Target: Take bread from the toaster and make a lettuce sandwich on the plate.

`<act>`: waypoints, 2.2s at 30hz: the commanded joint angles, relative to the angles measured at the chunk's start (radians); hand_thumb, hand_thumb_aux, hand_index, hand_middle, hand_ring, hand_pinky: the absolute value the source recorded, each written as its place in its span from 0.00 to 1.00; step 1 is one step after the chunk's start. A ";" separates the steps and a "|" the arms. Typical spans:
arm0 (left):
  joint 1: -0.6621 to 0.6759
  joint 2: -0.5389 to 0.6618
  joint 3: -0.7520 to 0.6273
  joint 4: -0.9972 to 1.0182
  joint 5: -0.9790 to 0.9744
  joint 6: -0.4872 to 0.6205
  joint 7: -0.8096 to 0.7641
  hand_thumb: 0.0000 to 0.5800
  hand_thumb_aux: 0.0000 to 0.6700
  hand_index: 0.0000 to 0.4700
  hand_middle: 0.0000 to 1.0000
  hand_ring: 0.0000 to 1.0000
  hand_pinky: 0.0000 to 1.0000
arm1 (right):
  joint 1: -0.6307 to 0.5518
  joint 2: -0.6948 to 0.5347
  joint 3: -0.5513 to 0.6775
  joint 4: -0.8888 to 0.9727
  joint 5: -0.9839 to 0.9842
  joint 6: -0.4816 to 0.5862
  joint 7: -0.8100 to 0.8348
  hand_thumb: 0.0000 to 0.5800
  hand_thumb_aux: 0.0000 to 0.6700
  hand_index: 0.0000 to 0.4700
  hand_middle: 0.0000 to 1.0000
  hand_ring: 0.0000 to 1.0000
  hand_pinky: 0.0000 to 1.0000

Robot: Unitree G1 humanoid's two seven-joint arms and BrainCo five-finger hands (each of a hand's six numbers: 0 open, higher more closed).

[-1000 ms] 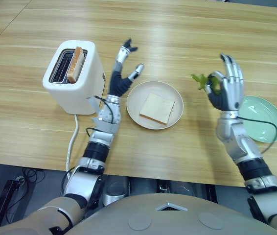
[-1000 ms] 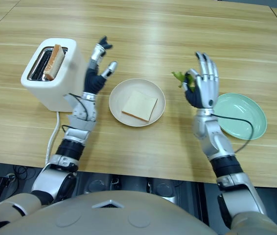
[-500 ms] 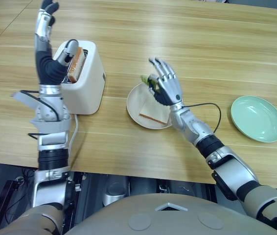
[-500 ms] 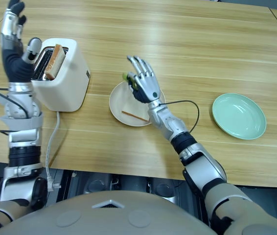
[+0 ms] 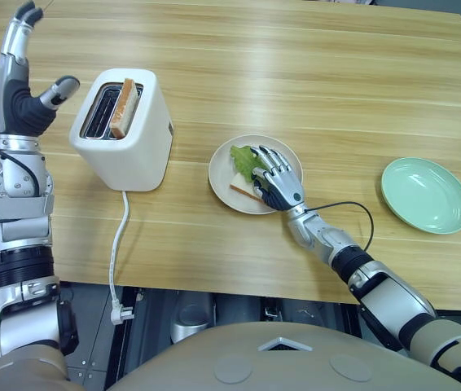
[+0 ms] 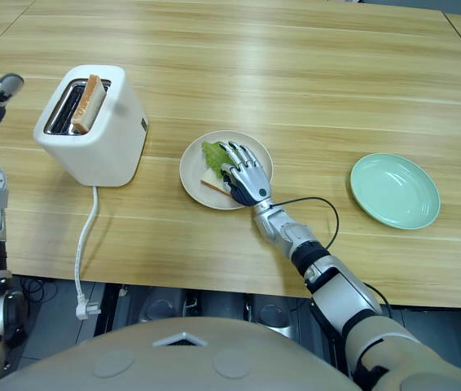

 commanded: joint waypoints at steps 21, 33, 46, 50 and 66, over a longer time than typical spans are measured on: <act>0.078 0.067 -0.179 0.057 0.115 0.140 -0.121 0.79 0.54 0.53 0.00 0.00 0.00 | 0.080 -0.019 0.006 -0.198 -0.018 -0.027 -0.096 0.00 0.00 0.00 0.00 0.00 0.00; 0.055 0.028 -0.219 0.060 0.105 0.129 -0.135 0.86 0.62 0.61 0.00 0.00 0.00 | 0.076 0.000 0.008 -0.186 -0.023 -0.013 -0.101 0.00 0.00 0.00 0.00 0.00 0.00; 0.026 0.024 -0.243 0.170 0.116 0.104 -0.118 0.83 0.58 0.57 0.00 0.00 0.00 | 0.080 0.006 0.008 -0.187 -0.023 -0.015 -0.103 0.00 0.00 0.00 0.00 0.00 0.00; 0.022 0.022 -0.250 0.185 0.116 0.096 -0.113 0.82 0.57 0.56 0.00 0.00 0.00 | 0.079 0.006 0.008 -0.183 -0.023 -0.016 -0.104 0.00 0.00 0.00 0.00 0.00 0.00; 0.002 0.014 -0.275 0.247 0.124 0.066 -0.081 0.76 0.51 0.50 0.00 0.00 0.00 | 0.074 0.016 0.014 -0.166 -0.025 -0.019 -0.107 0.00 0.00 0.00 0.00 0.00 0.00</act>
